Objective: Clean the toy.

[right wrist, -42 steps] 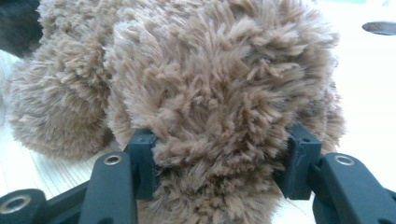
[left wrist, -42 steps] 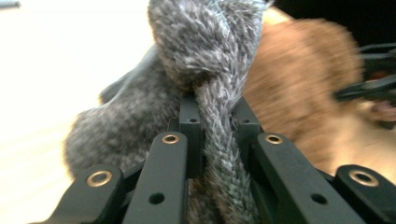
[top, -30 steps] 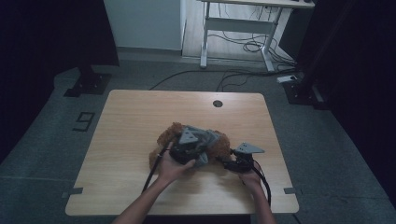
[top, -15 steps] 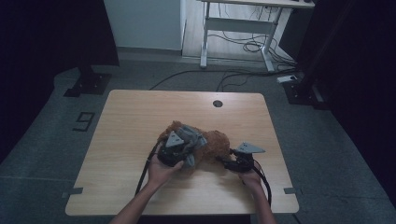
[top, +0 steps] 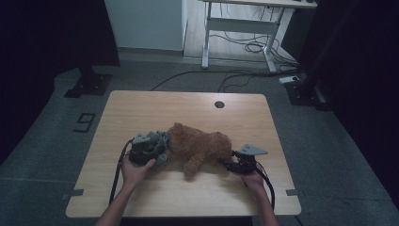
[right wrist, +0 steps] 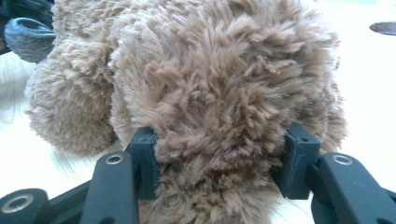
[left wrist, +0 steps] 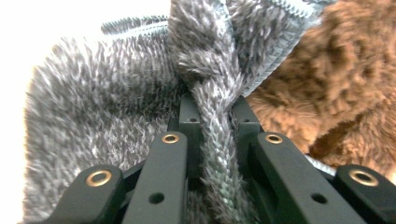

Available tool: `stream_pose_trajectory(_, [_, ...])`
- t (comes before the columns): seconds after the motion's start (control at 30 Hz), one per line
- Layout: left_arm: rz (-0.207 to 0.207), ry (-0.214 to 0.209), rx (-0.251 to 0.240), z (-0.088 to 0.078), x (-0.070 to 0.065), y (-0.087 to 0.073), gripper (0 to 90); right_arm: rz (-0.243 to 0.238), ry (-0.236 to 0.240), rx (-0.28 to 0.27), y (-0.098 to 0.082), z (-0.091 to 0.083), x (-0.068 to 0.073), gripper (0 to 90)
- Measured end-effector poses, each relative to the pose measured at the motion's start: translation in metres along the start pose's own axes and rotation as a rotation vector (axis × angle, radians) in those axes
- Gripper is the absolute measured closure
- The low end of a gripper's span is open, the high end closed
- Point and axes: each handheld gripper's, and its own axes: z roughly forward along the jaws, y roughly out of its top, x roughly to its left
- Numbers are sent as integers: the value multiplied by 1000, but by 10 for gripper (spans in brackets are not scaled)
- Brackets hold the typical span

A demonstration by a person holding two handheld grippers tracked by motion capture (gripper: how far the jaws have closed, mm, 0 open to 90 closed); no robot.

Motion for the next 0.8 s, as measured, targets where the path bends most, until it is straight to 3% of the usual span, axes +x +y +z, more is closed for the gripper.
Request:
stream_pose_trajectory(0.1, [42,47,8,-3,-4,6,790,-2,-2,2,0,0,1,450])
stream_pose_trajectory(0.23, [82,77,-57,-23,-13,27,791,-9,-5,8,0,0,0,451])
stream_pose_trajectory(0.33, [127,28,-124,-37,-29,47,791,-13,-4,10,1,-1,0,451])
stream_pose_trajectory(0.43, [171,-14,-150,-40,-50,64,791,-7,-3,6,1,0,0,451])
stream_pose_trajectory(0.57, [249,-17,-114,-18,-81,78,790,-1,-3,8,1,0,0,451])
stream_pose_trajectory(0.63, [263,-6,-78,-4,-87,83,790,-2,-3,11,0,-1,0,451])
stream_pose_trajectory(0.73, [250,31,-13,18,-84,82,789,5,-5,8,0,-1,0,451])
stream_pose_trajectory(0.8, [217,26,-12,24,-76,77,790,13,-6,6,1,0,0,451])
